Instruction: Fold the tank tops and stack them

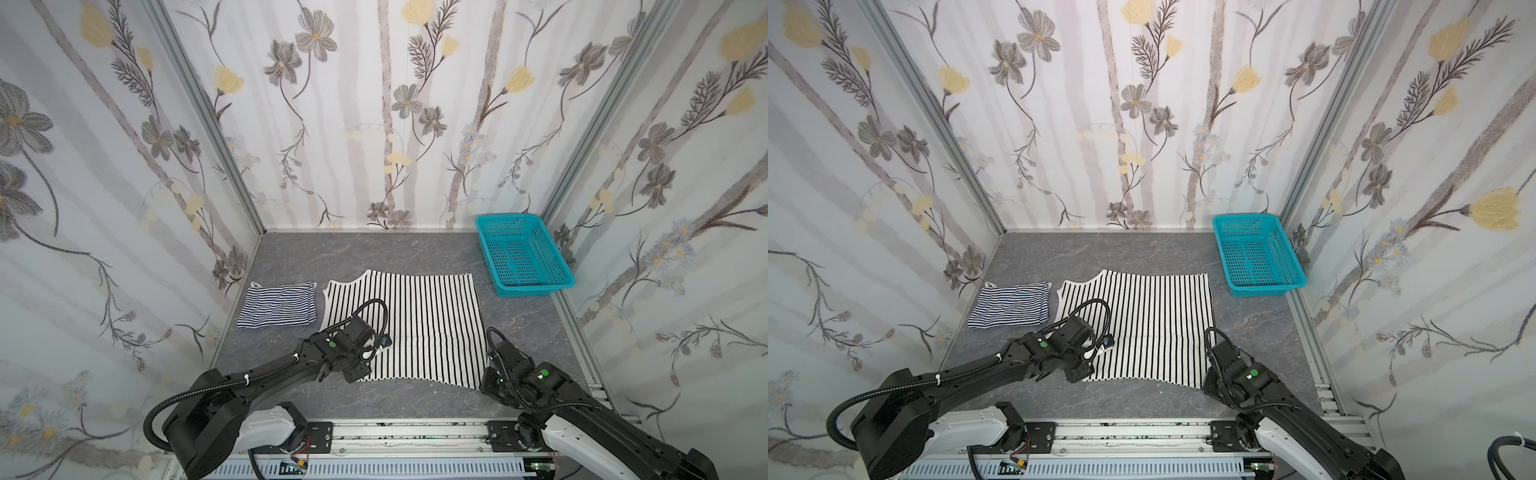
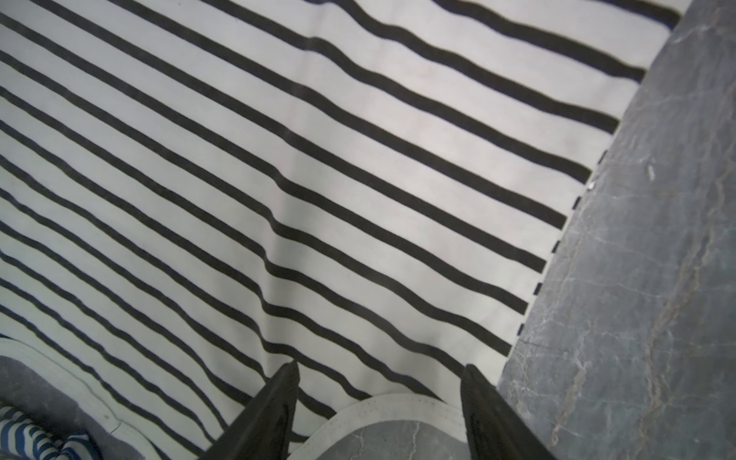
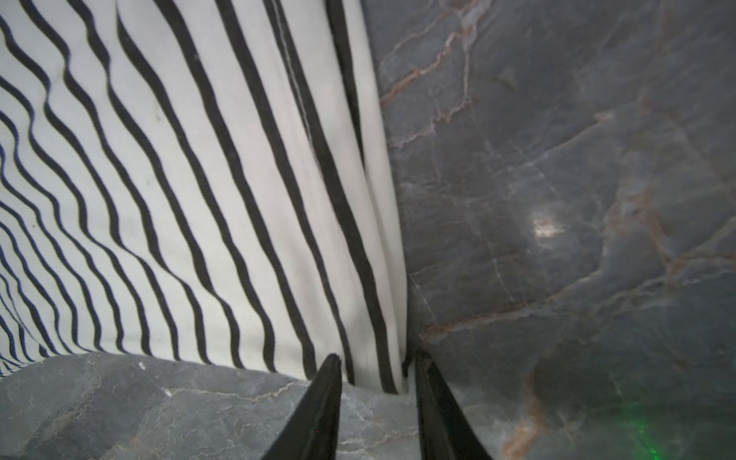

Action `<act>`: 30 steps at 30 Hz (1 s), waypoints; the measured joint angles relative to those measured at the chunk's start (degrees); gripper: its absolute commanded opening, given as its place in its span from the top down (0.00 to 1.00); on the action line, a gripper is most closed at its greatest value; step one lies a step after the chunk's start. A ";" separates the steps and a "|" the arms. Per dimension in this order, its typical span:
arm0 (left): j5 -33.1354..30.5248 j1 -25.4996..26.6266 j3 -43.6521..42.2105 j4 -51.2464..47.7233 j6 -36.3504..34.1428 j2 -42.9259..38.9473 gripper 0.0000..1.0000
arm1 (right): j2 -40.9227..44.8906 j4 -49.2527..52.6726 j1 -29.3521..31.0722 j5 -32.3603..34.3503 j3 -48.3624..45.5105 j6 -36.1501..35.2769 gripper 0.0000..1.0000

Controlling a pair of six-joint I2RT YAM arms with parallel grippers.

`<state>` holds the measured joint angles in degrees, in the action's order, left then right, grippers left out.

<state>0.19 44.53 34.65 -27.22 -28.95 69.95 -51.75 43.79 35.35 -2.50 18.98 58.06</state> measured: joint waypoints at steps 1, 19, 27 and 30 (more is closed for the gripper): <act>0.00 0.00 0.04 -0.02 0.00 0.00 0.34 | -0.20 -0.13 -0.02 0.13 0.00 0.02 0.68; 0.57 -0.33 -0.31 -0.04 -0.07 -0.57 0.33 | -1.31 -1.16 -0.50 1.64 1.40 1.44 1.00; 3.28 1.51 -1.09 -1.36 -0.87 0.48 0.32 | -4.79 -0.31 -1.57 4.28 7.93 -1.40 1.00; 3.82 1.62 -1.42 -1.64 -1.03 0.44 0.32 | -6.01 -0.33 -2.29 4.72 9.27 -2.10 1.00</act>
<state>4.01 46.15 33.23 -28.86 -29.98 70.39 -57.76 43.46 33.06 2.22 28.25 55.96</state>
